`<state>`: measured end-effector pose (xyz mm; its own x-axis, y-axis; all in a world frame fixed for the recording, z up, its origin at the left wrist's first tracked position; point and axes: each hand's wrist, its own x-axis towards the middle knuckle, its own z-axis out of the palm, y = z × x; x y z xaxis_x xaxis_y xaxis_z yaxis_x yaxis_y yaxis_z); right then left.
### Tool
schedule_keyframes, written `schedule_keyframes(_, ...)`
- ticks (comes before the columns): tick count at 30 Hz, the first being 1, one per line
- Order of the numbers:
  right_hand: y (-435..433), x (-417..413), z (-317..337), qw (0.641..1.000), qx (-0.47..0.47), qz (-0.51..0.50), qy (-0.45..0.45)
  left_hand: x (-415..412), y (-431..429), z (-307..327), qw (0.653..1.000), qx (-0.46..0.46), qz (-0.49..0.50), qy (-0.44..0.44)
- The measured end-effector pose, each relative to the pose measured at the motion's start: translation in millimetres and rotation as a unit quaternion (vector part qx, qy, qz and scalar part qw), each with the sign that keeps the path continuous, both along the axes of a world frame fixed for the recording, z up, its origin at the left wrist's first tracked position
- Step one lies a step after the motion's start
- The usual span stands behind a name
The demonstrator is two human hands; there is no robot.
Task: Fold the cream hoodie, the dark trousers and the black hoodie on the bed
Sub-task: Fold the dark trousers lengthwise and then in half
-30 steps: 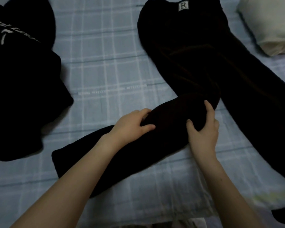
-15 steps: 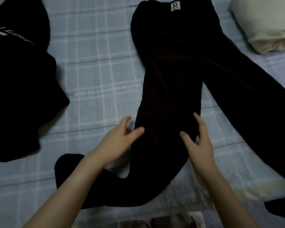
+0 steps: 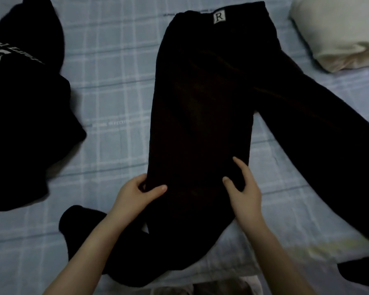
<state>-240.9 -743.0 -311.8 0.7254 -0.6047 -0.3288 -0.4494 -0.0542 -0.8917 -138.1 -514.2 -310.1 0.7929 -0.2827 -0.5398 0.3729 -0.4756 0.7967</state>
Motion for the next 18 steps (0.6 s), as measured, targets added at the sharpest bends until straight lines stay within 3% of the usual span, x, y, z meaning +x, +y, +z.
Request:
schedule_keyframes(4,16.7,-33.9,0.4,0.995,0.091,-0.004,-0.034,-20.5,26.4,12.9,0.977,-0.143,-0.004,0.160)
schedule_keyframes(7,32.6,-58.6,12.3,0.981,0.148,0.124,-0.031,-54.6,36.0,27.4,0.971,-0.105,-0.059,0.208)
schedule_keyframes(9,29.3,-63.6,20.4,0.971,0.139,0.194,-0.012,-75.5,41.0,39.1,0.968,-0.104,-0.018,0.226)
schedule_keyframes(12,17.2,-60.9,35.3,0.980,0.097,0.171,-0.007,-108.2,41.4,53.0,0.953,-0.134,0.072,0.264)
schedule_keyframes(14,9.5,-59.6,42.2,0.981,0.082,0.178,0.009,-127.9,31.3,52.6,0.947,-0.153,0.105,0.262)
schedule_keyframes(18,0.6,-66.1,31.9,0.969,0.046,0.232,0.072,-143.2,14.1,26.9,0.968,-0.094,0.178,0.149)
